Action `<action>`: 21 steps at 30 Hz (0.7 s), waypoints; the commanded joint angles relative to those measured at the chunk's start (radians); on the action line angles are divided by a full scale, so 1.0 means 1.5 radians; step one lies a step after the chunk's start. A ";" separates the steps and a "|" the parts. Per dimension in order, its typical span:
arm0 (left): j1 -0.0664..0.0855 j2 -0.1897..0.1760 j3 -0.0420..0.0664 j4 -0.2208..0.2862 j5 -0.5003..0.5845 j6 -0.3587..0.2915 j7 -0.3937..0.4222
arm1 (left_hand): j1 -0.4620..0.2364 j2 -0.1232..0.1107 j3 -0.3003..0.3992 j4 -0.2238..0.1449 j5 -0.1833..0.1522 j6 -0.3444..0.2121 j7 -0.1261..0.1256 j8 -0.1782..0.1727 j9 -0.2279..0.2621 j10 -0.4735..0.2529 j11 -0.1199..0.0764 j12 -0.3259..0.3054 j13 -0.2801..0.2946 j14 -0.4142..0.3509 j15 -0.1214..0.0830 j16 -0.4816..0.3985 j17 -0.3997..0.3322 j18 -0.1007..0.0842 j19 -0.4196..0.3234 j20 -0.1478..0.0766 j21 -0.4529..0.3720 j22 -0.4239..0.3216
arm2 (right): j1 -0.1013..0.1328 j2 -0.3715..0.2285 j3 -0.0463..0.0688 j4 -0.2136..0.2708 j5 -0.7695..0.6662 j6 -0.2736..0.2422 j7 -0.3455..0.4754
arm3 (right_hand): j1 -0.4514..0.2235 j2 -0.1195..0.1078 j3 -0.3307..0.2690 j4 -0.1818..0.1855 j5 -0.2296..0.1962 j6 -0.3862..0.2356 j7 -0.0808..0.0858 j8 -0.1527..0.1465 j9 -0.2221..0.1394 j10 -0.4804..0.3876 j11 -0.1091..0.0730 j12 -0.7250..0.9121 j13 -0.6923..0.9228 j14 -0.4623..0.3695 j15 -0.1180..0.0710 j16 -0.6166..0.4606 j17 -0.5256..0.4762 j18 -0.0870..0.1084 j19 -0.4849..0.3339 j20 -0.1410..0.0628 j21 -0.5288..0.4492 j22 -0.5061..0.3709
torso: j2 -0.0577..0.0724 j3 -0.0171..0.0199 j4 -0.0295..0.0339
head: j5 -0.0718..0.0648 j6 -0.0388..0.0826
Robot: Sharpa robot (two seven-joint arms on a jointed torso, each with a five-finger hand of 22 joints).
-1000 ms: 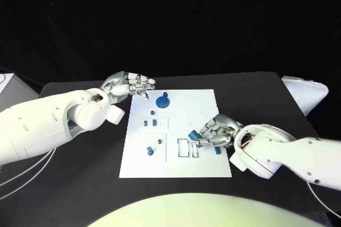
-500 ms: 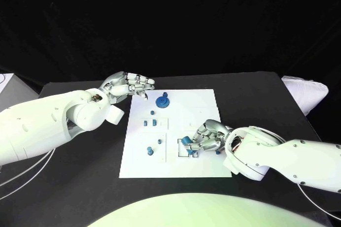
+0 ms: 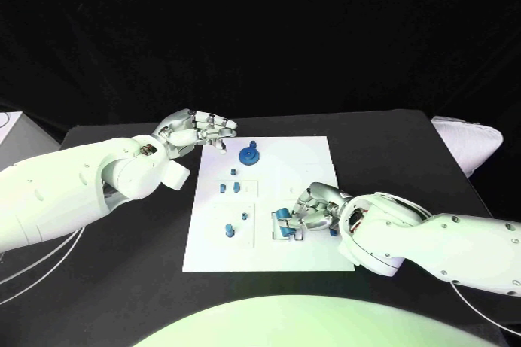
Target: Assemble the parts on the task board
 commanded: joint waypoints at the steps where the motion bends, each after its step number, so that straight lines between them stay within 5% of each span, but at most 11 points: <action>1: 0.000 0.000 0.000 0.002 0.003 0.009 0.005 | -0.003 0.000 -0.001 0.004 0.002 -0.006 -0.001 0.001 -0.001 -0.005 0.000 0.002 -0.001 -0.001 0.004 0.001 0.000 0.010 0.005 0.001 -0.002 0.000 | -0.001 0.005 0.000 -0.004 -0.024 0.005 -0.004 | -0.007 0.001 -0.004 0.000 -0.001 0.008 -0.010 0.001 0.000 0.056 -0.004 0.004 0.147 0.071 -0.004 0.004 0.176 -0.007 0.047 -0.004 0.004 0.155 | 0.000 0.0000 0.0000 | 0.000 0.000; 9: 0.000 0.001 0.000 0.001 0.003 0.010 0.003 | -0.004 0.001 -0.002 0.004 0.002 -0.006 -0.001 0.001 -0.001 -0.006 0.001 0.003 -0.001 -0.001 0.004 0.001 0.000 0.010 0.006 0.001 -0.003 -0.001 | -0.003 0.014 0.000 -0.007 -0.019 0.013 0.000 | -0.009 0.001 -0.004 0.000 -0.003 0.008 -0.010 0.001 0.000 0.056 -0.004 0.004 0.147 0.071 -0.004 0.004 0.176 -0.007 0.046 -0.004 0.003 0.154 | 0.001 -0.0003 0.0003 | 0.001 0.000; 13: 0.000 0.001 0.000 0.001 0.003 0.010 0.003 | -0.004 0.001 -0.002 0.004 0.002 -0.006 -0.001 0.001 -0.001 -0.006 0.001 0.003 -0.001 -0.001 0.004 0.001 0.000 0.010 0.006 0.001 -0.003 -0.001 | -0.004 0.014 0.000 -0.009 -0.022 0.009 -0.001 | -0.039 0.002 -0.022 0.000 -0.045 0.008 -0.011 0.007 0.002 0.056 -0.005 0.003 0.147 0.071 -0.005 0.004 0.176 -0.007 0.046 -0.005 0.002 0.154 | 0.000 -0.0004 -0.0003 | 0.002 0.000; 15: 0.000 0.001 0.000 0.000 0.003 0.010 0.003 | -0.004 0.001 -0.002 0.005 0.002 -0.006 0.000 0.001 -0.001 -0.006 0.001 0.003 -0.001 -0.001 0.005 0.001 0.000 0.010 0.006 0.002 -0.003 -0.001 | -0.004 0.013 0.000 -0.010 -0.025 0.007 -0.002 | -0.065 0.006 -0.041 0.000 -0.033 0.007 -0.011 0.010 0.003 0.056 -0.005 0.003 0.148 0.071 -0.005 0.004 0.176 -0.007 0.046 -0.005 0.003 0.154 | 0.000 -0.0002 -0.0004 | 0.002 0.000; 21: -0.001 0.001 0.000 0.000 0.003 0.010 0.003 | -0.004 0.001 -0.002 0.005 0.002 -0.006 0.000 0.001 -0.001 -0.006 0.001 0.003 -0.001 -0.001 0.005 0.001 0.000 0.010 0.006 0.002 -0.003 -0.001 | -0.004 0.011 0.000 -0.010 -0.038 0.013 -0.005 | -0.087 0.016 -0.079 0.000 -0.075 0.004 -0.011 0.016 0.006 0.056 -0.005 0.003 0.148 0.071 -0.005 0.004 0.176 -0.007 0.045 -0.005 0.002 0.154 | 0.000 0.0002 -0.0001 | 0.002 0.000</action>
